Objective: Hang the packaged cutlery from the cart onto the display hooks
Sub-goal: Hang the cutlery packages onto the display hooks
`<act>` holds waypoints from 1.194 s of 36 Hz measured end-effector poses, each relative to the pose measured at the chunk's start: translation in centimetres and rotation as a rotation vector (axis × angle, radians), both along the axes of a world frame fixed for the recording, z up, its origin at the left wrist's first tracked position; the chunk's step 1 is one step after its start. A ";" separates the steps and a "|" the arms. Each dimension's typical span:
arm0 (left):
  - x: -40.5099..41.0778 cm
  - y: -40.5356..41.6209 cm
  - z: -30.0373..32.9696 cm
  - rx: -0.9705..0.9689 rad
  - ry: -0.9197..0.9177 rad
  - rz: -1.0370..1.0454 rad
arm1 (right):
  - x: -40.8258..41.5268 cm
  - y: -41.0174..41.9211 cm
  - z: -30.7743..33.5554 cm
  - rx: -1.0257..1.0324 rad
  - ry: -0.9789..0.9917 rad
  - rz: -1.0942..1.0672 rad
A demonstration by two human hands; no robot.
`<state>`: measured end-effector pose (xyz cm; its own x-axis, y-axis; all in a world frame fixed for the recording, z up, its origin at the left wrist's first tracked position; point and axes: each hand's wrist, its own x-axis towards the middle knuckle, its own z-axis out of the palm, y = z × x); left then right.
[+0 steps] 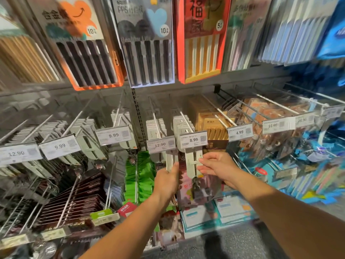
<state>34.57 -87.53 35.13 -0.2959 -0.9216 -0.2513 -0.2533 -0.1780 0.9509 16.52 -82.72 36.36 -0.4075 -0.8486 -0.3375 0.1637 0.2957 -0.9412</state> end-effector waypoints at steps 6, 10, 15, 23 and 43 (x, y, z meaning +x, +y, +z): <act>0.0 -0.2 0.2 -0.014 -0.010 -0.038 | 0.4 -1.3 0.5 -0.076 0.033 -0.057; 0.1 -0.2 0.3 -0.009 0.023 -0.033 | 0.5 -2.1 0.5 -0.077 0.075 -0.052; 0.0 -0.5 0.3 0.007 0.024 -0.032 | 0.0 -2.6 -0.2 -0.068 0.087 -0.065; -0.1 -0.6 0.1 0.053 0.049 -0.044 | -0.5 -3.6 -0.1 -0.015 0.161 -0.071; -1.6 0.1 -1.7 0.031 0.020 -0.121 | 0.3 -1.2 -1.4 0.195 0.141 0.289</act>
